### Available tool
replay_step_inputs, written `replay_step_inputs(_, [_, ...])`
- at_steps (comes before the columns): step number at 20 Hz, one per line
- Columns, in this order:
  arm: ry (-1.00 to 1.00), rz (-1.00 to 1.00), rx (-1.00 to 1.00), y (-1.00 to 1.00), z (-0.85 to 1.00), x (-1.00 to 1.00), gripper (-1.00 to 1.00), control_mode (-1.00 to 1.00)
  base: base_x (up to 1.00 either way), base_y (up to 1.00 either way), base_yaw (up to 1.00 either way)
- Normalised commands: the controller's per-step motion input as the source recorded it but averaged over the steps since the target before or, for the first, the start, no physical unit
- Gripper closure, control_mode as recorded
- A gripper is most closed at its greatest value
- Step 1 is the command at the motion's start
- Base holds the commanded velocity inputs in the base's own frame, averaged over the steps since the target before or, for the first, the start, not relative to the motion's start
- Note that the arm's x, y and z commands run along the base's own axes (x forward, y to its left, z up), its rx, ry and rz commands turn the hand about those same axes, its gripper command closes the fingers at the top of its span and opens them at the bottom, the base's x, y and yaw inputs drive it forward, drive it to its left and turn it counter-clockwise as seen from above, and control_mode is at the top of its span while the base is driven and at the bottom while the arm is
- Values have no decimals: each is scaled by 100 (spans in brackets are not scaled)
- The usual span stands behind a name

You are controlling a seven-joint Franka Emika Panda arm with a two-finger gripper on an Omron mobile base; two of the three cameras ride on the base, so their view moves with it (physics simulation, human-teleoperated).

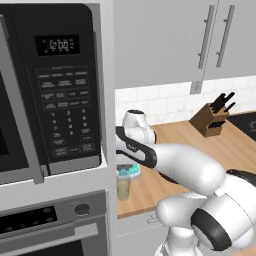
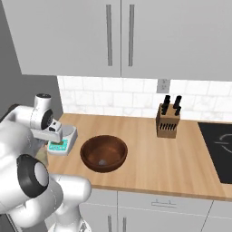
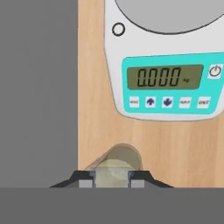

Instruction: Grab a lemon wedge from the fridge and one ice cube from the ice bowl, and put them in the glass of lemonade.

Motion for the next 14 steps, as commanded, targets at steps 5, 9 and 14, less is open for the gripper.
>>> replay_step_inputs(5, [2, 0, 0, 14, -7, -4, 100, -100, 0, 0, 0])
replay_step_inputs(9, [-8, 0, 0, 0, 9, -43, 100, -100, 0, 0, 0])
replay_step_inputs(14, [-14, 1, 0, 7, 21, -40, 100, -100, 0, 0, 0])
